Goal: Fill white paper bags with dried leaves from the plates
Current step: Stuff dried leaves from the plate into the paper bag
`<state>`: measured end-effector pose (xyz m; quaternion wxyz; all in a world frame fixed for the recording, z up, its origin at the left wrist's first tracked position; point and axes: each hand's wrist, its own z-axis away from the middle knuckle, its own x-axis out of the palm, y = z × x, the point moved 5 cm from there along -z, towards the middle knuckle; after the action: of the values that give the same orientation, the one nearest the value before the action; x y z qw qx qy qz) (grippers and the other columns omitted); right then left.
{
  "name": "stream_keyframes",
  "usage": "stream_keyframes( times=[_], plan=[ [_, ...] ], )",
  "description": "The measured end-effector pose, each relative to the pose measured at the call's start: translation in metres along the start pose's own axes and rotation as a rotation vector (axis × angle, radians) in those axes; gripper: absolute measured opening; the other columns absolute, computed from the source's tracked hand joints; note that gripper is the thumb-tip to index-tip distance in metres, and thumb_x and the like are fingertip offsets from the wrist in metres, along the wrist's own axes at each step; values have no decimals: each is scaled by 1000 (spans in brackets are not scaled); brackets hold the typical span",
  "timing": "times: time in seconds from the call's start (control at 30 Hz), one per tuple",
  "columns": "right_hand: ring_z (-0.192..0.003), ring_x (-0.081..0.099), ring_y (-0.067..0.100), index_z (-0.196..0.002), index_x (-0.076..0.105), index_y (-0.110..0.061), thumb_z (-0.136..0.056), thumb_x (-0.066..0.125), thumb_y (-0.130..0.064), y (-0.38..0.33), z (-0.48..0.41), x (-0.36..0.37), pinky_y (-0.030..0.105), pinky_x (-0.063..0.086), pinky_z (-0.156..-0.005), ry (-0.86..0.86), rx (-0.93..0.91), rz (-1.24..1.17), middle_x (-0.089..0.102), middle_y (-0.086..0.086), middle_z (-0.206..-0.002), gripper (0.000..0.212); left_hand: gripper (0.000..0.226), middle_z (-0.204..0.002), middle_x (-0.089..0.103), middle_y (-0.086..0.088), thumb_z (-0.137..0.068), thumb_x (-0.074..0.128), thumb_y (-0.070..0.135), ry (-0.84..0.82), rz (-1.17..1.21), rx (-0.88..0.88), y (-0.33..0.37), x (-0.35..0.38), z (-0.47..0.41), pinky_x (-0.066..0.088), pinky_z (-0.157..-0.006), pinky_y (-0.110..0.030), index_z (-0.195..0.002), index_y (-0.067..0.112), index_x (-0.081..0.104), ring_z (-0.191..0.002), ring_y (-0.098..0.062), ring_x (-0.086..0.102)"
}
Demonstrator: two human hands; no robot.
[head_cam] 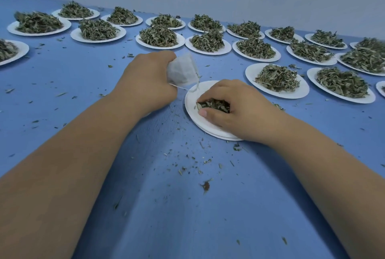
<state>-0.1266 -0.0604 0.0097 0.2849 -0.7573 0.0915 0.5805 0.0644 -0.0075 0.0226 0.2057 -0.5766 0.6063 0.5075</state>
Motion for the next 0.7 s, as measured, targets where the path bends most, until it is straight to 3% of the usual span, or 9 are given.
stream_keyframes(
  times=[0.2,0.33,0.43,0.6,0.7],
  plan=[
    [-125,41,18,-143,53,-37,-99,57,-48,-1,-5,3,36,36,-106,-39,-12,39,53,-8,-136,45,14,-71,56,2,-70,61,14,-24,22,10,6,2,2,46,-60,-36,-78,18,51,-69,-17,52],
    [-108,58,19,-118,73,-28,-97,65,-40,-1,-7,0,36,45,-97,31,-11,-33,64,-3,-116,25,15,-70,54,2,-71,61,13,-56,32,36,10,2,3,44,-60,-38,-75,19,48,-68,-19,51],
    [-97,63,20,-109,76,-23,-96,68,-35,-1,-6,-4,33,46,-90,66,-18,-24,68,0,-106,19,20,-70,53,4,-70,61,11,-67,9,50,12,2,4,41,-58,-35,-72,22,44,-68,-19,50],
    [-87,61,4,-101,76,-30,-95,69,-39,10,1,-23,13,43,-75,219,61,-123,68,-14,-96,12,25,-81,57,3,-71,58,8,-118,-55,71,17,-1,8,52,-66,-40,-89,24,56,-80,-26,53],
    [-77,61,-4,-95,75,-35,-93,72,-41,15,6,-33,4,40,-63,323,105,-269,68,-22,-84,7,24,-79,53,3,-71,57,5,-133,-105,102,22,0,8,47,-61,-36,-88,22,53,-80,-27,52]
  ],
)
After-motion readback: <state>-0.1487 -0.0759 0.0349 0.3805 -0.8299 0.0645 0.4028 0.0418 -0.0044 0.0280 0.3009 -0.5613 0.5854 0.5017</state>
